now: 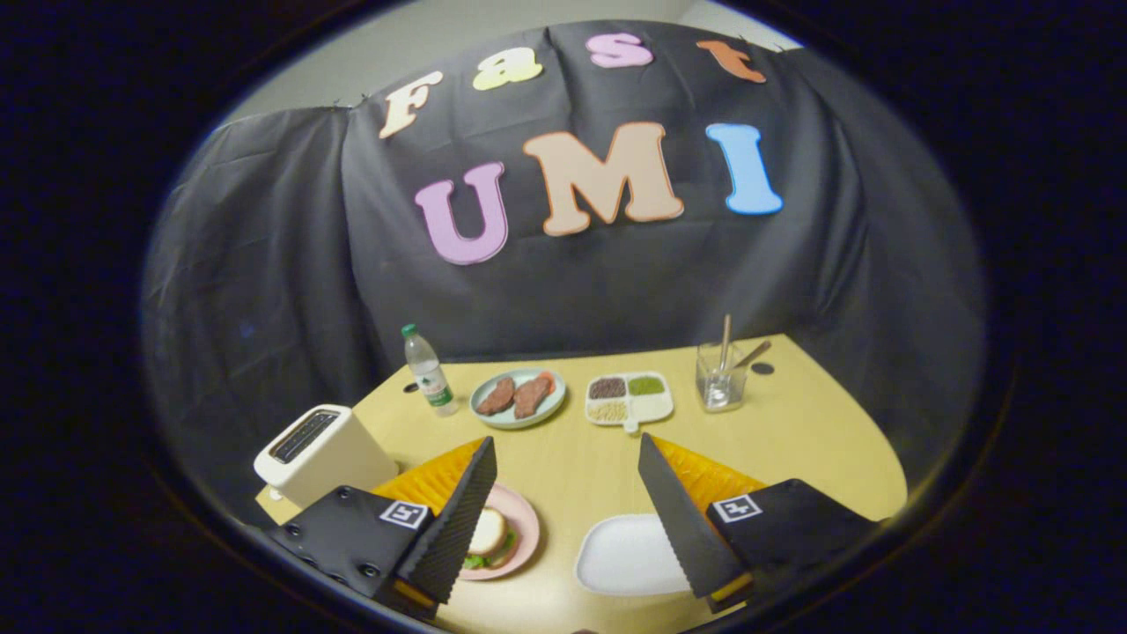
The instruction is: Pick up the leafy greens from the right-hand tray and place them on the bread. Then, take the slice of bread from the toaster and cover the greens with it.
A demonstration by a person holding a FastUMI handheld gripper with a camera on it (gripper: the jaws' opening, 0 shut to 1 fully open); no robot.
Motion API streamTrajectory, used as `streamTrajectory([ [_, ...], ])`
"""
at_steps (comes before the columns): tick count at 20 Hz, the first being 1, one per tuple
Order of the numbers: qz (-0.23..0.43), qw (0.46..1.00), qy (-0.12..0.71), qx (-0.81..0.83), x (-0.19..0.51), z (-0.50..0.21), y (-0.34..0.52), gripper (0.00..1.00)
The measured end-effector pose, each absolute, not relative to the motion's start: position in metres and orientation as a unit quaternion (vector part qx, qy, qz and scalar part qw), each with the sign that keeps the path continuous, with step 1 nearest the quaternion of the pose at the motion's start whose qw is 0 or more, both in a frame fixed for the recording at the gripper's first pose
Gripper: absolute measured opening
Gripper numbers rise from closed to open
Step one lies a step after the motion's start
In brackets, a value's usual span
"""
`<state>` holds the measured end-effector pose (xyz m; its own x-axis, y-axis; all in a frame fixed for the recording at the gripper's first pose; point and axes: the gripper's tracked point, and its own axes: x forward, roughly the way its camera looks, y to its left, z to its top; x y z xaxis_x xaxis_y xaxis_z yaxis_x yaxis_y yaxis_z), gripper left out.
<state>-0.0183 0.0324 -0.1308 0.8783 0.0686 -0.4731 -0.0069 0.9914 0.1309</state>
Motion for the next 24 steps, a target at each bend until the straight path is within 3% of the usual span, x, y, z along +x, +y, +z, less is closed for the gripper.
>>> streamTrajectory([
  [11, -0.049, 0.992, 0.118, 0.005, -0.003, -0.061, -0.009, 1.00],
  [24, -0.062, 0.996, 0.066, 0.000, 0.004, -0.031, -0.026, 1.00],
])
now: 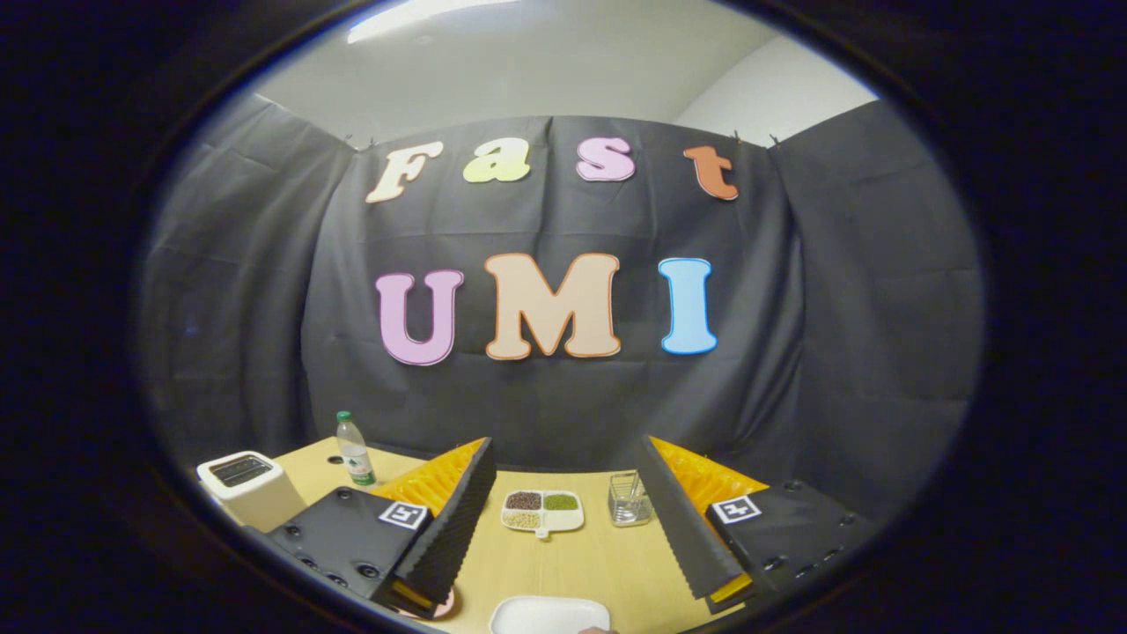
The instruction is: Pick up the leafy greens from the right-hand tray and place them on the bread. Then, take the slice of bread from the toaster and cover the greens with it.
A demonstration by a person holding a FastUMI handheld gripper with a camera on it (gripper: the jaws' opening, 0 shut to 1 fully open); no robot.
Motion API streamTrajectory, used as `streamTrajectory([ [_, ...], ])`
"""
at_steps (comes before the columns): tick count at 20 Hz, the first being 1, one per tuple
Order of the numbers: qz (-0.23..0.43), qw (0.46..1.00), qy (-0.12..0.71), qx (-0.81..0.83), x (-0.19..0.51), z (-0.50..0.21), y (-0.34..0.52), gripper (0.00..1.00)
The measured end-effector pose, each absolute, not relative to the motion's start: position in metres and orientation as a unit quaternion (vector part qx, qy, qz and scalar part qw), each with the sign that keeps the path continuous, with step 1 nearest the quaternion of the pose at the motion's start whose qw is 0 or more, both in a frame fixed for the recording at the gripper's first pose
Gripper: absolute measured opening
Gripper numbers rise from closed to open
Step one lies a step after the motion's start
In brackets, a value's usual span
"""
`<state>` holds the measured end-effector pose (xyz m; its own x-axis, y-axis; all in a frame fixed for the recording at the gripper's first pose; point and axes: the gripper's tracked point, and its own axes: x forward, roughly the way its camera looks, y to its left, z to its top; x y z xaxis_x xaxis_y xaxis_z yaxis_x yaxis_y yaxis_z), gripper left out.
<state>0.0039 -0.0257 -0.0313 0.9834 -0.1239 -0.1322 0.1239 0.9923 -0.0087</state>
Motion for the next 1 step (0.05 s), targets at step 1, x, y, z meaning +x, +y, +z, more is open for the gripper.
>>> streamTrajectory([
  [1, -0.061, 0.996, 0.064, -0.001, 0.0033, -0.0287, -0.0250, 1.00],
])
